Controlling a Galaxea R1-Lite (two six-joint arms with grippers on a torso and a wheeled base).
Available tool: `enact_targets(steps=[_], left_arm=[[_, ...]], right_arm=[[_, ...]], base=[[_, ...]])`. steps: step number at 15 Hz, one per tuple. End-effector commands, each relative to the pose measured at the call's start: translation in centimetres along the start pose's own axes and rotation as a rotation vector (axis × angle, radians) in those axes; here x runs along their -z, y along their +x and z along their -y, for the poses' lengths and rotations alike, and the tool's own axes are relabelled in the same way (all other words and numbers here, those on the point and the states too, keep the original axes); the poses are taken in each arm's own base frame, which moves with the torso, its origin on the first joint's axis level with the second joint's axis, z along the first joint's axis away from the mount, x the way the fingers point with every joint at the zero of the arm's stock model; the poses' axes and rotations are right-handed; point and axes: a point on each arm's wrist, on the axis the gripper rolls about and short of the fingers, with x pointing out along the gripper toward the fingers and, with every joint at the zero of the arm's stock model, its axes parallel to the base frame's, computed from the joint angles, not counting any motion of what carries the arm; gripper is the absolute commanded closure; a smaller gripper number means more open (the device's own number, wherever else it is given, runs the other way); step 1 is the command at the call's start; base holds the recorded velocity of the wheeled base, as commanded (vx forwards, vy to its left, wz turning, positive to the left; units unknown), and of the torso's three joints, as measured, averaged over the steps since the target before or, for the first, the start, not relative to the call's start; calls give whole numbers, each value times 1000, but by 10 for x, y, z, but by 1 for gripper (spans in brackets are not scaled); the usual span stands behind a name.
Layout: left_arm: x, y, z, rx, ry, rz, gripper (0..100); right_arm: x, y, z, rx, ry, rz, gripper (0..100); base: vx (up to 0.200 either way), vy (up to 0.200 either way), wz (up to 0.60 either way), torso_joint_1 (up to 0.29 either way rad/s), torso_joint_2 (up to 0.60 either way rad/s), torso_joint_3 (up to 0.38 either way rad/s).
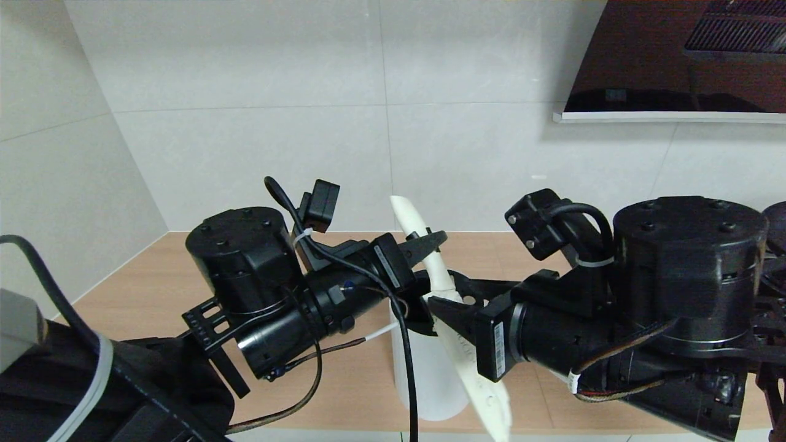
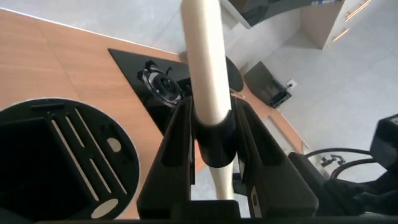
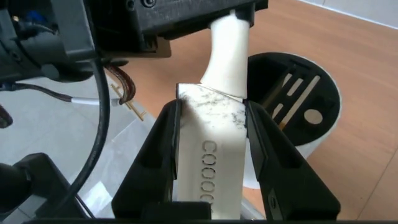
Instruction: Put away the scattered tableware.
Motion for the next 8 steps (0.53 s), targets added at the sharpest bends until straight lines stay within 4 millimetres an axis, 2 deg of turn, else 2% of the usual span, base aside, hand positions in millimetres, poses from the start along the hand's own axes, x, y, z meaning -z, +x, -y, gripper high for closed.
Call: enact_targets(steps=[1, 4, 8], left_arm=[[-5, -2, 5, 14, 6, 14, 100], [-18, -7, 17, 13, 10, 38, 100], [-69, -21, 55, -137, 114, 209, 100]], right_arm=[[0, -1, 0, 2, -1, -4, 0], [-4, -6, 0, 0, 3, 13, 0], [-39, -49, 27, 66, 33, 167, 0]], base=[[0, 0, 0, 0, 0, 0], [0, 0, 0, 0, 0, 0], [0, 0, 0, 0, 0, 0]])
